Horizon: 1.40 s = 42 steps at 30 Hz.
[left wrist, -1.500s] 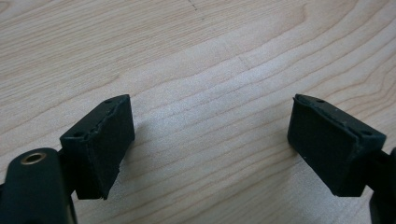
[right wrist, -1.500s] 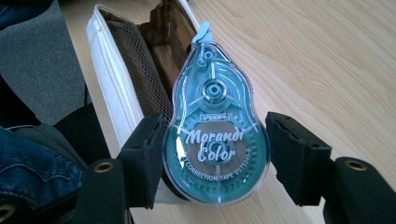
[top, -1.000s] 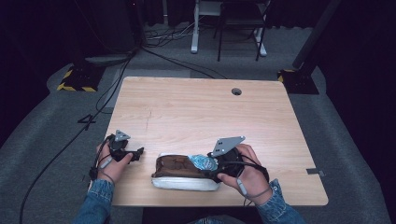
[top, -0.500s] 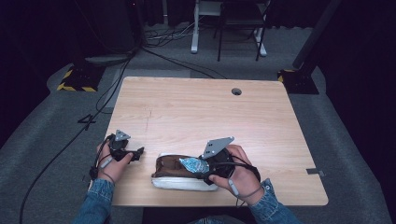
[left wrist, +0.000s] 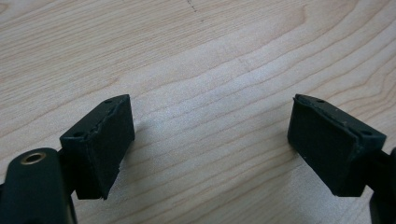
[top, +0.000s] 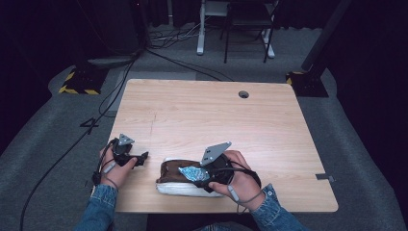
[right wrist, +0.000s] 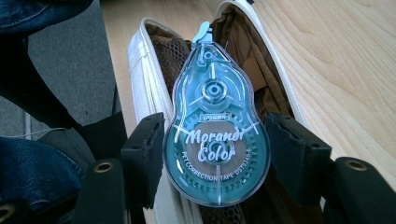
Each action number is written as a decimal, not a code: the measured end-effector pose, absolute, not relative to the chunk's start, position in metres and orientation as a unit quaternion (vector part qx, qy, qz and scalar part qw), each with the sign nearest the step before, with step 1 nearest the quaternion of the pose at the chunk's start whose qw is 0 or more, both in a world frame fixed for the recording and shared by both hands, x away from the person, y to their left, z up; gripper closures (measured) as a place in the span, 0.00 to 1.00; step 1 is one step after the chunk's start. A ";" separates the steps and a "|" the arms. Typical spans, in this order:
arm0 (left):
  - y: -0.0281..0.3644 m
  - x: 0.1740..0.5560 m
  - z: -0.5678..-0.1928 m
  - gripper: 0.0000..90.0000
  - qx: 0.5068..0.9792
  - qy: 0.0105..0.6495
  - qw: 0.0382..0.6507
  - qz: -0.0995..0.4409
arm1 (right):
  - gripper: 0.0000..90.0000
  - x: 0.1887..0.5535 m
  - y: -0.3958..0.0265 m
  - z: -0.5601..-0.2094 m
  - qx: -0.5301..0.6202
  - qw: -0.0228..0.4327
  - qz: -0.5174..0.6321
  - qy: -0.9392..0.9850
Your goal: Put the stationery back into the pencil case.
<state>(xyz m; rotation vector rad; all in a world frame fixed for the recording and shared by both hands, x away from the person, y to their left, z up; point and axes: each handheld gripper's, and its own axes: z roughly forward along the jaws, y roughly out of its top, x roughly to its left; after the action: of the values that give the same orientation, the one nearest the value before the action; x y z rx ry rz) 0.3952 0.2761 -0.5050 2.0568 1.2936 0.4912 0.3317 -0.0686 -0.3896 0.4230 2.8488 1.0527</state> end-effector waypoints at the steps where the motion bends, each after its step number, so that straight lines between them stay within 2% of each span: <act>1: 0.276 0.395 -0.505 0.17 0.785 0.493 0.325 0.187 | 0.44 0.332 -0.068 -0.390 0.139 0.036 0.342 0.929; 12: 0.276 0.395 -0.505 0.17 0.785 0.493 0.326 0.186 | 0.44 0.335 -0.066 -0.392 0.141 0.033 0.348 0.926; 18: 0.276 0.396 -0.505 0.17 0.786 0.492 0.325 0.185 | 0.43 0.334 -0.065 -0.393 0.125 0.051 0.352 0.926; 21: 0.276 0.396 -0.505 0.17 0.786 0.492 0.325 0.185 | 0.38 0.332 -0.063 -0.394 0.116 0.053 0.355 0.926; 26: 0.276 0.396 -0.505 0.17 0.787 0.491 0.324 0.188 | 0.38 0.333 -0.065 -0.394 0.119 0.054 0.362 0.923; 35: 0.276 0.396 -0.505 0.17 0.787 0.490 0.325 0.185 | 0.38 0.334 -0.078 -0.389 0.130 0.054 0.388 0.911; 42: 0.276 0.397 -0.505 0.17 0.788 0.489 0.325 0.186 | 0.37 0.336 -0.102 -0.377 0.153 0.072 0.407 0.897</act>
<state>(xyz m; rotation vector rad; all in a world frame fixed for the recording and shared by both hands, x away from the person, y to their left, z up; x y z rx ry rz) 0.3967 0.2760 -0.5048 2.0648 1.2824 0.4879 0.3362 -0.1021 -0.3774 0.4606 2.6971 1.2247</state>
